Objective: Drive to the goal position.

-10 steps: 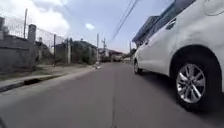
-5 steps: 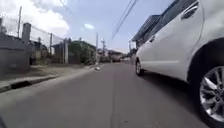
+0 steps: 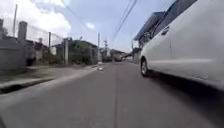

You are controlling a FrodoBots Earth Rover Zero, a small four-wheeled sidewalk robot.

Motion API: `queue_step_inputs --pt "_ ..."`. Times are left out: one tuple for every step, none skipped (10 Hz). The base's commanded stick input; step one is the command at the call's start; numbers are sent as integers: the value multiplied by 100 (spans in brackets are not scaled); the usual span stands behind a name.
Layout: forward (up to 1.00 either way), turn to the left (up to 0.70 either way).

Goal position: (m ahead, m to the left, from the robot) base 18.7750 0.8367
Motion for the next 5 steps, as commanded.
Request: queue_step_inputs --pt "100 -38" --pt "100 -38" --pt "100 -38" --pt "100 -37" --pt "100 -35"
